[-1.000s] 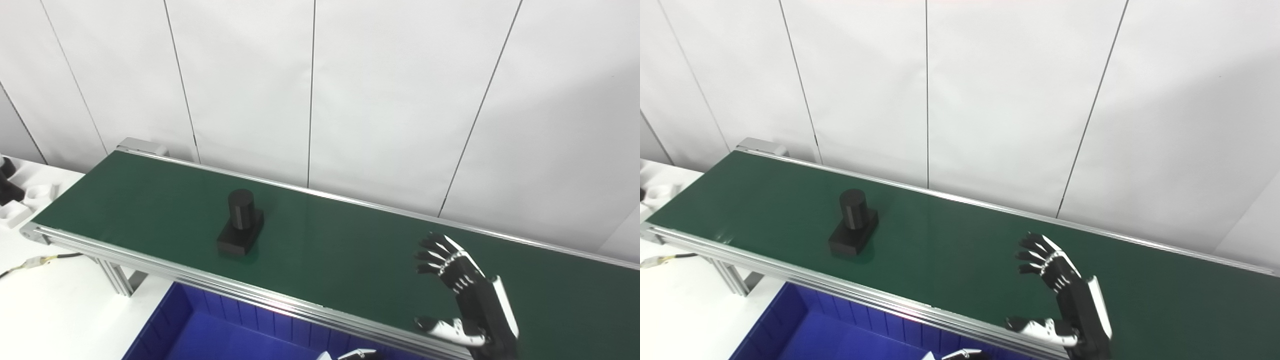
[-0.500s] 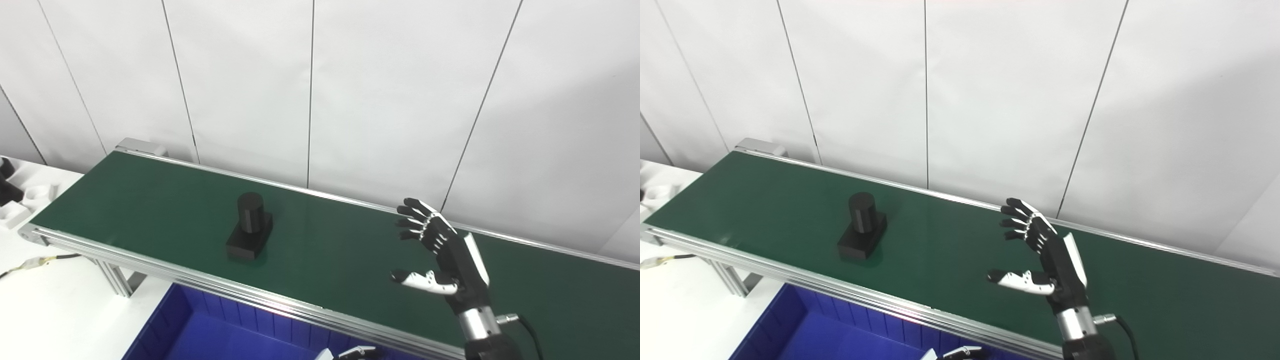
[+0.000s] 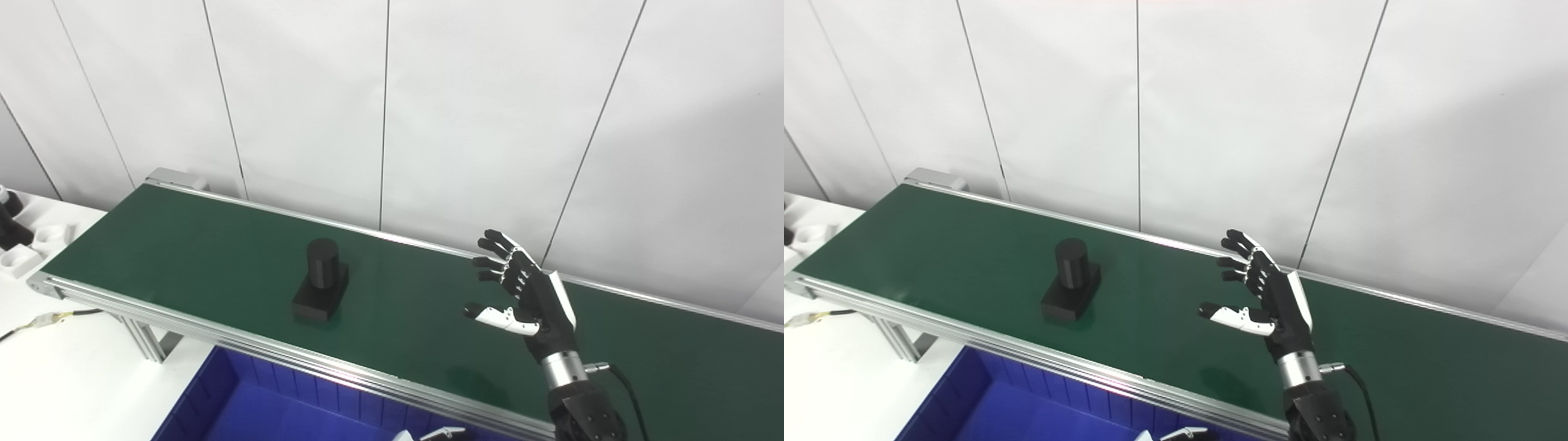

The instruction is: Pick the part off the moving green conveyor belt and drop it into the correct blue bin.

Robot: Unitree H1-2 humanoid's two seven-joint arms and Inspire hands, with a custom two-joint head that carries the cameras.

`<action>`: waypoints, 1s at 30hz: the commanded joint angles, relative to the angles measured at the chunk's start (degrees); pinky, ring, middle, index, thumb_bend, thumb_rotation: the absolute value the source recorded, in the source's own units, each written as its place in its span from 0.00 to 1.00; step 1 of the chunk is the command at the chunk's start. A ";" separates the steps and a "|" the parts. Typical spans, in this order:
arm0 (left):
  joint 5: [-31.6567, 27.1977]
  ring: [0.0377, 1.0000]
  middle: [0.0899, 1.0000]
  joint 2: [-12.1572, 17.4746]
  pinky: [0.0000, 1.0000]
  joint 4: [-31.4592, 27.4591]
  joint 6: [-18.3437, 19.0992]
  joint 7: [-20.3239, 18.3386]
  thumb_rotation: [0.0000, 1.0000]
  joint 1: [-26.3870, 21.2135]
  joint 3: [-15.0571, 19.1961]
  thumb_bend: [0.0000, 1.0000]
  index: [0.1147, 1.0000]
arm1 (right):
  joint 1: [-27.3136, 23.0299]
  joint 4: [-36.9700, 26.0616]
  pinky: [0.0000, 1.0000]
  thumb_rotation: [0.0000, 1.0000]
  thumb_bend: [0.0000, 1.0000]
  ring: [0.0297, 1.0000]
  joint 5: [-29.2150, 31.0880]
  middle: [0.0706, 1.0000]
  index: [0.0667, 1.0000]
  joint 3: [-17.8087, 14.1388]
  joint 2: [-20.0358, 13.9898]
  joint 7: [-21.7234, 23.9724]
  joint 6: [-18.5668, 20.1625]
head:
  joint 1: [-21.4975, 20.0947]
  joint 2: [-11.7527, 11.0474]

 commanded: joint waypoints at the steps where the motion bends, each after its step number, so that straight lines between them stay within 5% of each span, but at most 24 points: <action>1: 1.25 0.77 0.81 -1.49 0.67 -1.07 -1.93 0.93 0.42 -1.22 -0.57 0.98 0.79 | -3.69 0.42 0.65 0.24 0.90 0.73 -0.14 0.83 0.86 0.04 0.86 -0.90 -1.81 | 0.05 0.09; 20: 1.04 0.76 0.81 -2.25 0.66 -1.99 -1.93 1.01 0.43 -0.83 -1.60 0.99 0.80 | -10.93 14.41 0.64 0.28 0.94 0.77 -4.54 0.88 0.92 3.20 1.04 -5.61 -1.82 | 0.67 0.74; 24: 1.31 0.77 0.81 -2.27 0.66 -2.12 -1.93 1.15 0.43 -0.74 -1.75 0.99 0.79 | -11.28 16.05 0.69 0.31 0.95 0.80 -5.09 0.91 0.94 4.04 0.67 -4.75 -1.82 | 0.48 0.85; 30: 1.25 0.78 0.81 -2.36 0.67 -2.32 -1.93 0.71 0.42 -0.62 -1.57 0.99 0.80 | -11.10 17.06 0.95 0.33 1.00 0.97 -3.83 0.99 1.00 4.04 0.28 -1.21 -1.81 | 0.53 1.01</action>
